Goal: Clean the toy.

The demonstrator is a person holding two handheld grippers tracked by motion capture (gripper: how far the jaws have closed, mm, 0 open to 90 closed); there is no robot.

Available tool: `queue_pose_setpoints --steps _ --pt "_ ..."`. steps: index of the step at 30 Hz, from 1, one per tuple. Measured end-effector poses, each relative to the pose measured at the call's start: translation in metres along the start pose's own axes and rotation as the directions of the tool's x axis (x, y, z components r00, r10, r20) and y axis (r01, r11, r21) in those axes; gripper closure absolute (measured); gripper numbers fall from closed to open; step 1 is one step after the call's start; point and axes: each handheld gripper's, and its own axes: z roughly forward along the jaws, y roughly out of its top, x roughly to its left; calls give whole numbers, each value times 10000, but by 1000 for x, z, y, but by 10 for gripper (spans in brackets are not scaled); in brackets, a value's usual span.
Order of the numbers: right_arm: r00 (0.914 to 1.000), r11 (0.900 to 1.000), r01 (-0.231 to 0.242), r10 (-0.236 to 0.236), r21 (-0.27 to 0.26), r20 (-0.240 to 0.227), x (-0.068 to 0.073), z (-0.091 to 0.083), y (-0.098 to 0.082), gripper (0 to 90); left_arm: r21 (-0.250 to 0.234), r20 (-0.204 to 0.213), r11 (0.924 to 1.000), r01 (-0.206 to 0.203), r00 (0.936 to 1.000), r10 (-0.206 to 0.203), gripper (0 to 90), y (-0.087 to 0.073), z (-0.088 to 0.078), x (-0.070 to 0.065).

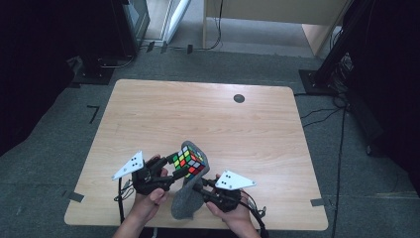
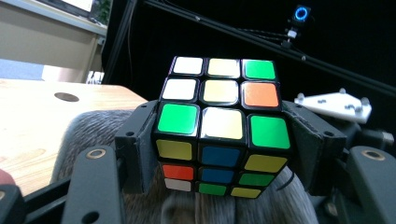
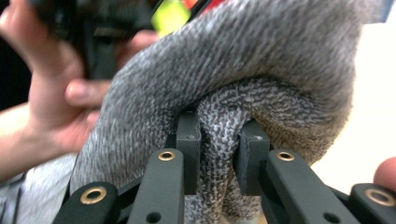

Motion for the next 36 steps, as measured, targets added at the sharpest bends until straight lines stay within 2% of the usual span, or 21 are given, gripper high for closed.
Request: queue_pose_setpoints --steps 2,4,6,7,9,12,16,18,20,22,24,25,26,28,30,33,34,36 --pt "10000 9998 85 -85 202 -4 1 3 -1 755 -44 -24 10000 12 10000 -12 346 1 -1 1" --pt "9998 10000 23 -24 46 218 -1 0 0 756 -2 -22 10000 -33 10000 33 347 0 -1 1" --pt "9976 9975 -283 324 -650 620 -8 -10 4 760 58 -3 10000 -66 10000 66 346 0 -1 1" --pt "9953 9927 -520 604 -1088 753 -12 -17 6 760 51 11 10000 -42 10000 42 347 0 -1 1" --pt "9921 9852 -739 884 -1548 886 -16 -24 8 760 98 46 9999 -41 10000 41 347 0 0 0" --pt "9952 9909 -515 614 -1245 766 -13 -21 7 757 171 113 9998 -43 9999 41 346 -2 3 -1" --pt "9999 9999 -163 163 -27 -35 -3 -1 0 751 205 130 9998 -27 9999 25 346 -2 3 -2" --pt "9999 9996 108 -106 264 -45 0 3 -1 753 222 104 9998 -30 9999 27 346 -2 3 -1" --pt "9996 9996 224 -227 197 180 -1 1 1 756 146 93 9999 -7 10000 5 347 -2 3 -1" --pt "9982 9995 -6 26 -325 606 -6 -8 4 761 147 68 9999 -26 10000 25 347 -1 3 0" --pt "9932 9935 -420 530 -1058 1034 -13 -18 7 763 230 54 9997 -29 10000 28 347 -2 3 -1" --pt "9890 9905 -568 730 -1250 1290 -15 -22 8 763 252 54 9997 -45 10000 44 347 -3 4 -1" --pt "9887 9906 -498 669 -1275 1339 -15 -23 9 762 263 80 9997 -13 10000 11 347 -3 5 -1" --pt "9918 9962 -163 270 -858 1250 -8 -17 7 760 259 109 9997 1 9999 -4 346 -4 5 -1" --pt "9959 9992 226 -196 -331 882 1 -6 2 757 236 45 9997 29 10000 -30 346 -3 4 0" --pt "9967 9972 723 -730 198 368 9 5 -2 757 215 -116 9997 88 9999 -86 346 -1 1 2" --pt "9952 9955 902 -913 290 365 9 5 -2 757 180 -160 9998 120 9998 -117 346 -1 1 3" --pt "9937 9954 916 -932 279 625 6 2 0 758 184 -260 9997 155 9995 -150 346 0 -1 5"
